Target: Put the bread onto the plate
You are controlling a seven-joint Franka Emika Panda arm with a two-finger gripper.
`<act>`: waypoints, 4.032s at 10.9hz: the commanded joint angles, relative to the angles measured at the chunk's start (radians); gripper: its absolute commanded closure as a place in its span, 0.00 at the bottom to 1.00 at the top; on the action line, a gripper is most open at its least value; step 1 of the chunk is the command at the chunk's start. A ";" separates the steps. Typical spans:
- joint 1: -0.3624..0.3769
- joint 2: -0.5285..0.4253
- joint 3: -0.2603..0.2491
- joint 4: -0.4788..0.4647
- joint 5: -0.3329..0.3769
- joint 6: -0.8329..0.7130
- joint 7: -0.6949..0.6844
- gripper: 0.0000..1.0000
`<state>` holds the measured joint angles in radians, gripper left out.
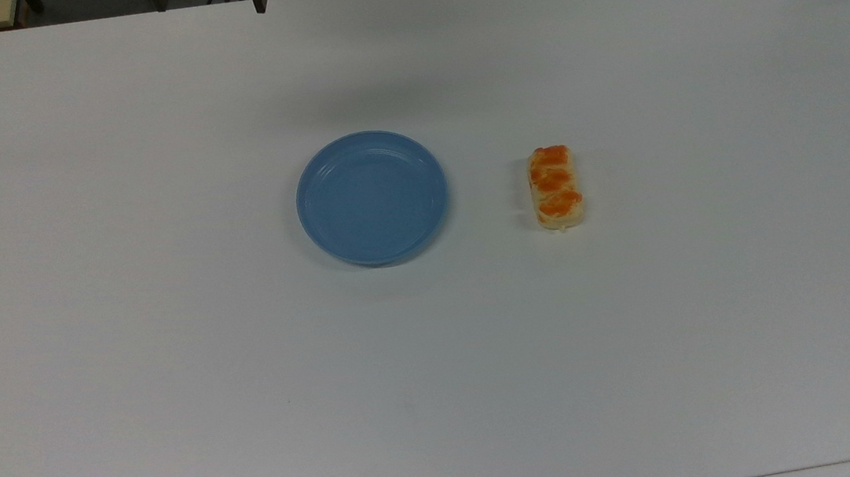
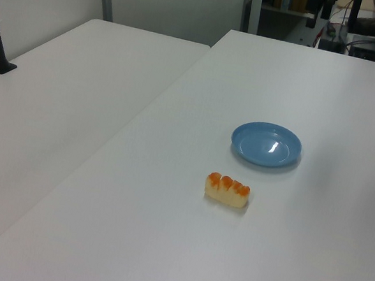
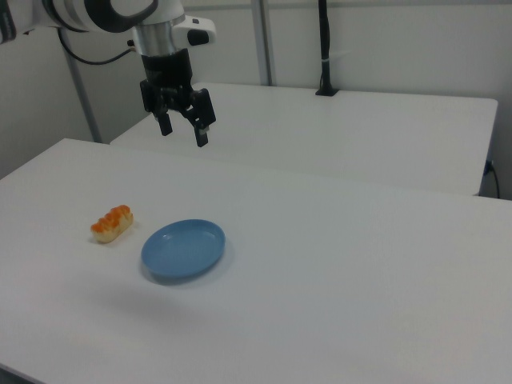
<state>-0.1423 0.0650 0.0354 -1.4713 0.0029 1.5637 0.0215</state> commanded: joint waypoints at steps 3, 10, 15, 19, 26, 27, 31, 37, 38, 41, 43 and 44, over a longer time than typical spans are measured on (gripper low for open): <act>-0.002 -0.007 0.000 -0.009 0.012 0.013 -0.015 0.00; 0.001 -0.007 0.000 -0.009 0.012 0.018 -0.018 0.00; 0.003 -0.002 0.004 -0.009 -0.010 0.021 -0.017 0.00; 0.004 0.003 0.008 -0.008 -0.018 0.016 -0.014 0.00; 0.007 0.001 0.011 -0.006 -0.026 0.006 -0.017 0.00; 0.010 -0.001 0.009 -0.006 -0.026 0.004 -0.017 0.00; 0.030 -0.031 0.011 -0.026 -0.024 -0.008 0.003 0.00; 0.039 -0.102 0.083 -0.122 -0.020 -0.011 -0.026 0.00; 0.053 -0.099 0.110 -0.151 -0.020 -0.007 -0.026 0.00; 0.096 -0.105 0.175 -0.291 0.009 0.132 -0.005 0.00; 0.116 -0.082 0.224 -0.354 0.029 0.237 0.047 0.00; 0.127 -0.056 0.248 -0.366 0.031 0.277 0.108 0.00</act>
<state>-0.0367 -0.0033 0.2453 -1.7688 0.0123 1.7373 0.0390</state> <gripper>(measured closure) 0.000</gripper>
